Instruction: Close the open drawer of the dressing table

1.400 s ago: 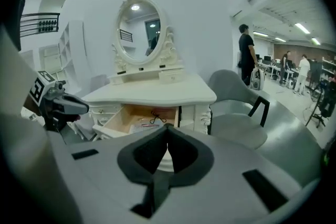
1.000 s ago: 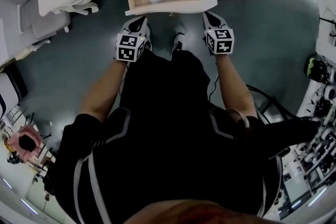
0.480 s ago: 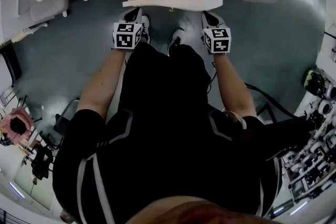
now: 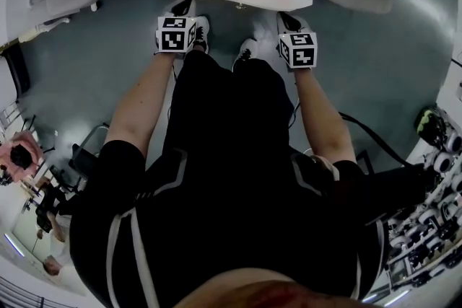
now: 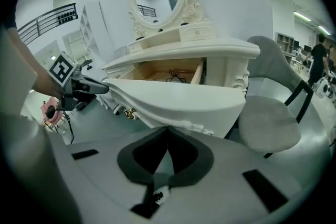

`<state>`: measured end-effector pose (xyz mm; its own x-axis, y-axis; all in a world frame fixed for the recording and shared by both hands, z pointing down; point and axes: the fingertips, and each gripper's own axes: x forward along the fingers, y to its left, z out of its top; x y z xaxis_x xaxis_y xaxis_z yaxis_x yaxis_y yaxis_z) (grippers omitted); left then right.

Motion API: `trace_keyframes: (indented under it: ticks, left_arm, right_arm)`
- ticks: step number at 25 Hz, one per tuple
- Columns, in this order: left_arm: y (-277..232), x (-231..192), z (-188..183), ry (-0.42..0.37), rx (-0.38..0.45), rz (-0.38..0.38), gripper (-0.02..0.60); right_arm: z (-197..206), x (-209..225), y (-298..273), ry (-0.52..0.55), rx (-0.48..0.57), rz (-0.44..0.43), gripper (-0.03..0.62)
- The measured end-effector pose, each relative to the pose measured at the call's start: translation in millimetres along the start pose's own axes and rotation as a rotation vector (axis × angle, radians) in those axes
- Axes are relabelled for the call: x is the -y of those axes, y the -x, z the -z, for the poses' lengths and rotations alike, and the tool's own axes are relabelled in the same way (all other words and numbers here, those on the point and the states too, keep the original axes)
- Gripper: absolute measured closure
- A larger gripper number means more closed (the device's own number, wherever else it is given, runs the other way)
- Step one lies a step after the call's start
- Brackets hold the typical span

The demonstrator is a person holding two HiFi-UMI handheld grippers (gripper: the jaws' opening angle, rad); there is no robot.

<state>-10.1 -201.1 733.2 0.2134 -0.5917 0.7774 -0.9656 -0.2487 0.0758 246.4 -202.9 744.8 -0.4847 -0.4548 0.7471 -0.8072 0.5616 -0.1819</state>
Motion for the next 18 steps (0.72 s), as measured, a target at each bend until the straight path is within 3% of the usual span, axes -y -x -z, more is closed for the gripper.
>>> trace_keyframes:
  ticks: [6,10,18]
  left_arm:
    - [-6.0,-4.3,-0.3,0.059,-0.022,-0.021,0.577]
    - [-16.3,-14.6,-11.8,0.055,-0.003,-0.024,0.577]
    - [-35.8,-31.2,-36.7,0.028,0.006,0.012,0.577]
  right_arm:
    - [-6.0,4.2,-4.3,-0.065,0.005,-0.025,0.589]
    - [-21.5,11.2,-13.8,-0.026,0.003,-0.021,0.589]
    - [-48.1,26.0,-32.7,-0.07,0.002,0.03,0.589]
